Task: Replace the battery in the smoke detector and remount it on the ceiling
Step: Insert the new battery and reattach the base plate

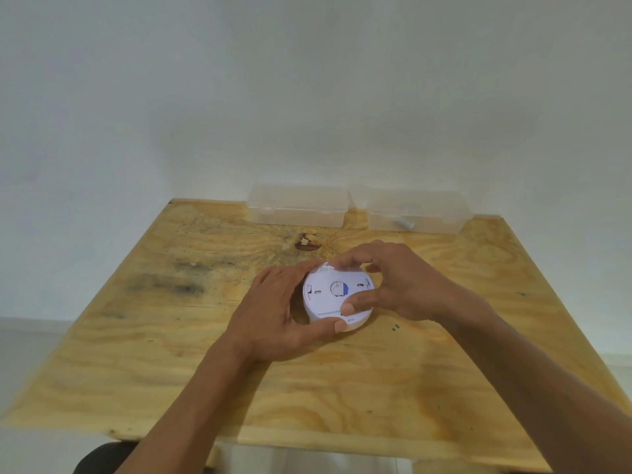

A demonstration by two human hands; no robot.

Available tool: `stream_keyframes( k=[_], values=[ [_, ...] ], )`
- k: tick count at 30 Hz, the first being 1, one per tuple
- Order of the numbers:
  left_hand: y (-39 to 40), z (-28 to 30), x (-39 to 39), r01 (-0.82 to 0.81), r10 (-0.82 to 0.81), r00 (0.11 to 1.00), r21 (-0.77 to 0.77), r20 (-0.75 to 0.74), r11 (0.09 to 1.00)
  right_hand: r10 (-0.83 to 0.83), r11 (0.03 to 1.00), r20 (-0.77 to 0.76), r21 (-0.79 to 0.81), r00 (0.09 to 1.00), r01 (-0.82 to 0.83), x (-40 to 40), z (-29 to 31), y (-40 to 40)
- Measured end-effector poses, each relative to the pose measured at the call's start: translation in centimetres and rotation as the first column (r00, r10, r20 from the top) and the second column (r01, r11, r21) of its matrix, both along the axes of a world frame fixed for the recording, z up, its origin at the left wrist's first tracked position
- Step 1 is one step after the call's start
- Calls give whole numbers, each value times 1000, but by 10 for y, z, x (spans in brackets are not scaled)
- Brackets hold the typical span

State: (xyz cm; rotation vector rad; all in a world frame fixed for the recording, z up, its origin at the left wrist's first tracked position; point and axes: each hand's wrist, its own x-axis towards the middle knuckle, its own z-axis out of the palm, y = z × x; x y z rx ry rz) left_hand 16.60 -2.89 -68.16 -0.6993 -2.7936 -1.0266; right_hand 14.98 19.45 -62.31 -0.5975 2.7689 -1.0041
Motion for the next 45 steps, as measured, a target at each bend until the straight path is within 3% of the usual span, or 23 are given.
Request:
stream_keyframes(
  k=[17,29,45],
  values=[
    [3,0,-2,3,-3,1000,-6,-4,1000,-19,1000,-43,-3,999,19,-1,-8,5],
    [6,1,-2,-7,6,1000,23,11,1000,163,966,-84,216,983,-141,-1,-1,1],
    [4,2,-7,25,-25,999,0,26,1000,230,938,-36,273,972,-212,1,7,-5]
  ],
)
